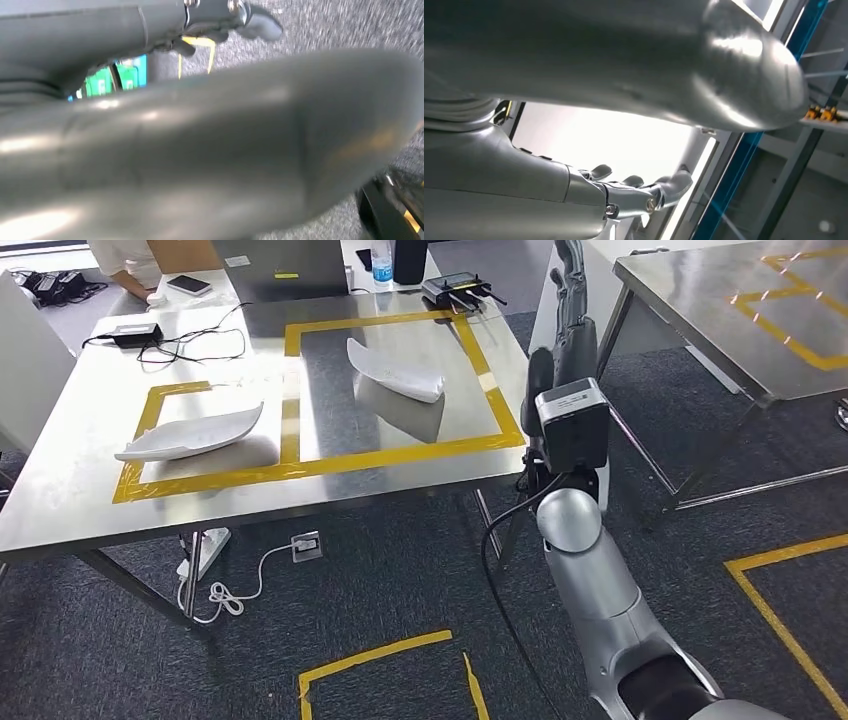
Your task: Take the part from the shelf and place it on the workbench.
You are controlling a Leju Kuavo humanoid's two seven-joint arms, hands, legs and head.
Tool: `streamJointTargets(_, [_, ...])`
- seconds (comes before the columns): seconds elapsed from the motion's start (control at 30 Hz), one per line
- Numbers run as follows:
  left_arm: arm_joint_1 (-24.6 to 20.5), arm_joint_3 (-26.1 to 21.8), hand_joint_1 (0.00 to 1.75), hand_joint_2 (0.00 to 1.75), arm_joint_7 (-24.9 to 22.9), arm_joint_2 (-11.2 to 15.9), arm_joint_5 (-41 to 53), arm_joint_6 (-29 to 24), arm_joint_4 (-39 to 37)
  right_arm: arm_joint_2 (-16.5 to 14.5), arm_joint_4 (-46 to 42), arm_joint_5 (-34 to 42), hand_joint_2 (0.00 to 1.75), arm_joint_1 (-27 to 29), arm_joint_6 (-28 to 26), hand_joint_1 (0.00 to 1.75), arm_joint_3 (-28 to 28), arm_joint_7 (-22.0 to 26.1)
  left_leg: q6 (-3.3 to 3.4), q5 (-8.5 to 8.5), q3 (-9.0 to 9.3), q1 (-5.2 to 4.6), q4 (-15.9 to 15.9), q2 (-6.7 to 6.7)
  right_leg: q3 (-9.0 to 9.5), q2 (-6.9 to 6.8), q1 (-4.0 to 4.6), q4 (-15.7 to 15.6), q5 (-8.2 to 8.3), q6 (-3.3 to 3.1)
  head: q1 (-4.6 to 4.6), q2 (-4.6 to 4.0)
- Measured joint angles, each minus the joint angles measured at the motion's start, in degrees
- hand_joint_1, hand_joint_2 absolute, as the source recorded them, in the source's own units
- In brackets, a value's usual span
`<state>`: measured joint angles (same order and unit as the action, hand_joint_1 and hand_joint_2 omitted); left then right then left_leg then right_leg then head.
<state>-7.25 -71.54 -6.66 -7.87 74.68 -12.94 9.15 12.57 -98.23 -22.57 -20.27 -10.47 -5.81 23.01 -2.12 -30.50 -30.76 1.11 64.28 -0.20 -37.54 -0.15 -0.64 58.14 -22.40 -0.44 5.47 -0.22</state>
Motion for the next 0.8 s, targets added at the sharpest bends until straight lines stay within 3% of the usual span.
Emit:
streamJointTargets(0.07, [-0.1,0.0,0.0,0.0,0.3,-0.2,0.2,0.0,0.0,0.0,-0.8,-0.2,0.0,1.1,0.6,0.0,0.4,0.6,0.76,-1.15,2.83,-0.31,-4.8,-0.33,-0.38,-0.01,-0.01,0.1,0.99,0.82,0.05,0.0])
streamJointTargets(0.13, [-0.1,0.0,0.0,0.0,0.5,-0.3,0.3,0.0,0.0,-0.1,-1.3,-0.6,0.0,2.1,0.8,0.0,0.7,0.9,1.9,-0.58,2.27,-0.59,-5.3,-0.47,-0.46,-0.01,-0.2,-0.3,1.94,1.68,-0.11,0.01])
streamJointTargets(0.17, [-0.2,0.0,0.0,0.0,0.6,-0.3,0.4,0.0,0.0,-0.2,-1.5,-0.7,0.0,2.7,0.9,0.0,0.9,1.1,2.47,-0.05,1.82,-0.61,-5.4,-0.33,-0.78,0.02,-0.34,-0.1,1.52,2.05,-0.24,0.01])
streamJointTargets(0.2, [-0.2,0.0,0.0,0.0,0.7,-0.4,0.4,0.0,0.1,-0.2,-1.8,-0.8,0.0,3.3,0.9,0.0,1.2,1.2,3.0,0.67,1.15,-0.58,-5.5,-0.16,-1.39,0.03,-0.45,0.9,-0.1,2.34,-0.22,0.01])
streamJointTargets(0.23, [-0.2,0.0,0.0,0.0,0.8,-0.4,0.4,0.0,0.1,-0.2,-2.0,-0.8,0.0,3.8,1.0,0.0,1.5,1.3,3.42,1.48,0.33,-0.54,-5.6,0.02,-2.29,0.06,-0.49,3.2,-2.82,2.53,-0.22,0.0])
streamJointTargets(0.3, [-0.2,0.0,0.0,0.0,1.0,-0.4,0.5,0.0,0.2,-0.2,-2.4,-0.9,0.0,4.8,1.3,0.0,2.2,1.7,3.83,3.1,-1.5,-0.65,-5.6,0.21,-4.27,0.1,-0.39,10.6,-9.19,2.65,-0.18,-0.01])
streamJointTargets(0.33, [-0.2,0.0,0.0,0.0,1.0,-0.4,0.5,0.0,0.3,-0.3,-2.6,-0.9,0.0,5.3,1.4,0.0,2.5,1.8,3.9,3.91,-2.49,-0.74,-5.5,0.25,-4.78,0.13,-0.3,14.2,-10.9,2.62,-0.18,-0.01])
streamJointTargets(0.37, [-0.1,0.0,0.0,0.0,1.0,-0.4,0.6,0.0,0.3,-0.3,-2.7,-0.9,0.0,5.8,1.6,0.0,2.9,2.0,3.92,4.7,-3.49,-0.83,-5.4,0.27,-4.57,0.15,-0.2,16.6,-11.1,2.53,-0.17,-0.01])
streamJointTargets(0.4, [-0.1,0.0,0.0,0.0,1.0,-0.4,0.6,0.0,0.3,-0.3,-2.8,-0.9,0.0,6.3,1.7,0.0,3.2,2.1,3.89,5.44,-4.55,-0.91,-5.2,0.3,-3.35,0.15,-0.07,17.1,-10.06,2.35,-0.16,0.0])
streamJointTargets(0.47, [-0.1,0.0,0.0,0.0,0.9,-0.6,0.8,0.0,0.3,-0.3,-3.2,-0.8,0.0,6.9,1.8,0.0,3.8,2.4,3.73,6.7,-6.27,-0.96,-4.9,0.36,2.16,0.16,0.34,12.1,-7.43,1.7,-0.15,0.0])
streamJointTargets(0.53, [-0.1,0.0,0.0,0.0,0.9,-0.8,0.9,0.0,0.3,-0.3,-3.7,-1.0,0.0,7.2,1.5,0.0,4.6,2.7,3.29,7.81,-7.16,-1.03,-4.8,0.3,8.55,0.06,0.92,3.7,-8.09,0.8,-0.17,0.0])
streamJointTargets(0.57, [-0.1,0.0,0.0,0.0,0.9,-0.8,1.0,0.0,0.3,-0.3,-4.0,-1.2,0.0,7.4,1.2,0.0,5.0,3.0,2.96,8.34,-7.29,-1.0,-4.8,0.27,10.31,0.02,1.16,0.8,-8.88,0.43,-0.13,-0.01])
streamJointTargets(0.6, [-0.1,0.0,0.0,0.0,0.9,-0.9,1.0,0.0,0.3,-0.3,-4.2,-1.5,0.0,7.7,0.7,0.0,5.4,3.4,2.57,8.91,-7.32,-0.94,-5.0,0.25,10.83,-0.03,1.35,-0.6,-9.27,0.09,-0.1,0.0])
streamJointTargets(0.67, [0.1,0.0,0.0,0.0,0.8,-0.9,1.1,0.0,0.3,-0.4,-4.5,-2.0,0.0,8.5,-0.1,0.0,6.1,3.9,1.79,9.55,-7.5,-0.8,-5.4,0.23,10.14,-0.14,1.33,-1.1,-8.11,-0.62,-0.1,-0.02])
streamJointTargets(0.7, [0.2,0.0,0.0,0.0,0.8,-0.9,1.1,0.0,0.3,-0.5,-4.7,-2.2,0.0,8.9,-0.3,0.0,6.3,3.9,1.46,8.52,-7.92,-0.79,-4.8,0.18,9.6,-0.22,1.2,-1.3,-7.28,-1.05,-0.22,-0.01])
streamJointTargets(0.77, [0.2,0.0,0.0,0.0,0.7,-0.8,1.3,0.0,0.3,-1.0,-4.9,-2.9,0.0,9.4,-0.7,0.0,6.8,3.3,0.93,3.12,-9.26,-0.68,-0.4,0.08,8.03,-0.35,0.86,-1.5,-5.54,-1.58,-0.49,-0.01])
streamJointTargets(0.8, [0.2,0.0,0.0,0.0,0.7,-0.8,1.3,0.0,0.3,-1.1,-5.0,-3.1,0.0,9.6,-0.8,0.0,6.9,3.1,0.8,1.21,-9.7,-0.68,1.1,0.07,7.56,-0.32,0.81,-1.5,-5.15,-1.71,-0.58,0.0])
